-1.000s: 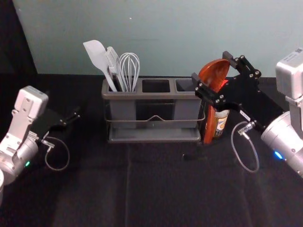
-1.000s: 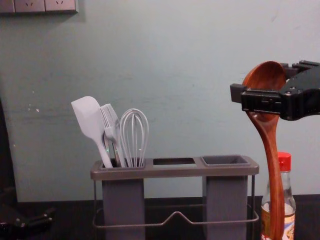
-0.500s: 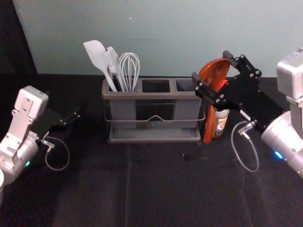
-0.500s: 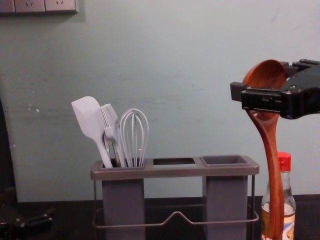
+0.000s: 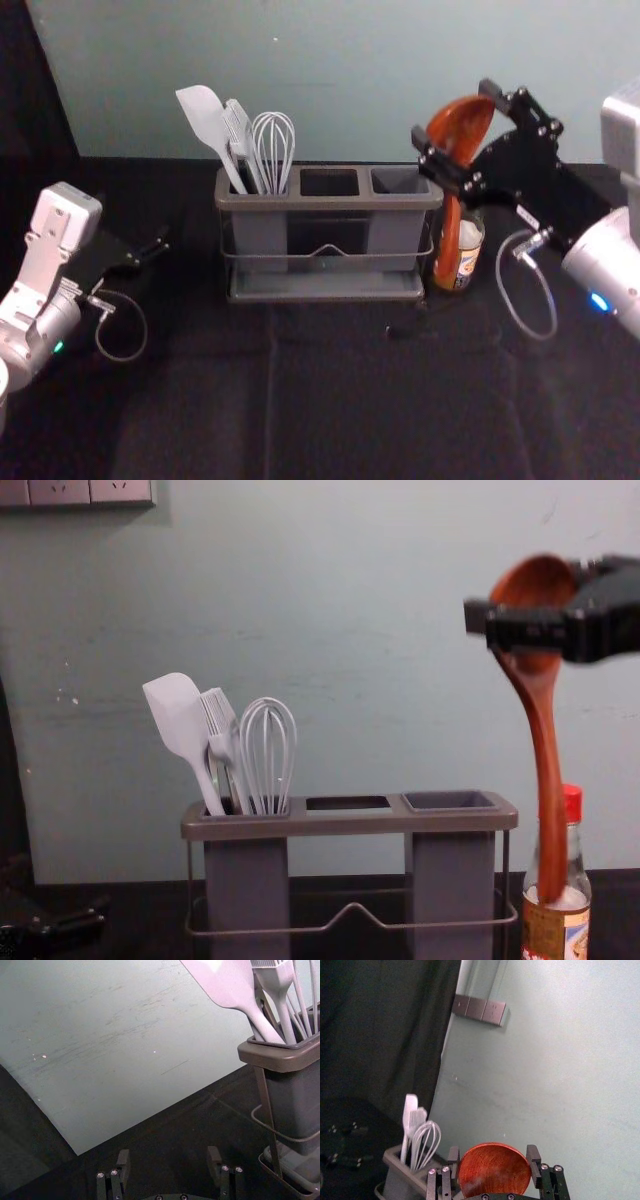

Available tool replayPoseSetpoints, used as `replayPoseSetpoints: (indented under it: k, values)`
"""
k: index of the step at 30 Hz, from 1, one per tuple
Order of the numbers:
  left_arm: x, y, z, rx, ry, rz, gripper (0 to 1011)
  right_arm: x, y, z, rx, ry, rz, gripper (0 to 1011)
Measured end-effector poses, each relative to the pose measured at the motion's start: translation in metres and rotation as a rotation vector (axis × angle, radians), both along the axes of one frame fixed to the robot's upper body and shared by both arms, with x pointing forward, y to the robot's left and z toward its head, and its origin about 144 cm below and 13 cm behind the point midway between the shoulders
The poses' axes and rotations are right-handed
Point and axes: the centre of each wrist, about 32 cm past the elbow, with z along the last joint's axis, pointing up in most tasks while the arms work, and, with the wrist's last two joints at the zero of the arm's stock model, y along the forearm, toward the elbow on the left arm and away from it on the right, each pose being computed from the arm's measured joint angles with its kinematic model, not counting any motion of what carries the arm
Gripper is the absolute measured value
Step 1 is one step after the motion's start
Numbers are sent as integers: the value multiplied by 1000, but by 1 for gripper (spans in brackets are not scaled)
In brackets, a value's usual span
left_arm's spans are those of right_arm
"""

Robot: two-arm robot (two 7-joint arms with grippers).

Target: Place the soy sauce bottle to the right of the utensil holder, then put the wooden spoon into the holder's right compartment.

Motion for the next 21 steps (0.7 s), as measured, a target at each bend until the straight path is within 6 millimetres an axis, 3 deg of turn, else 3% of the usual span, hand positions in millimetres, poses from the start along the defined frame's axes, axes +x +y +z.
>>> replayPoseSetpoints:
  k: [7,21]
  values:
    - [0,0,0,0,0,0,1005,21,7,20,7,-49,19,836]
    - [0,0,0,0,0,0,1005,64,20,28,40,-63,17,837]
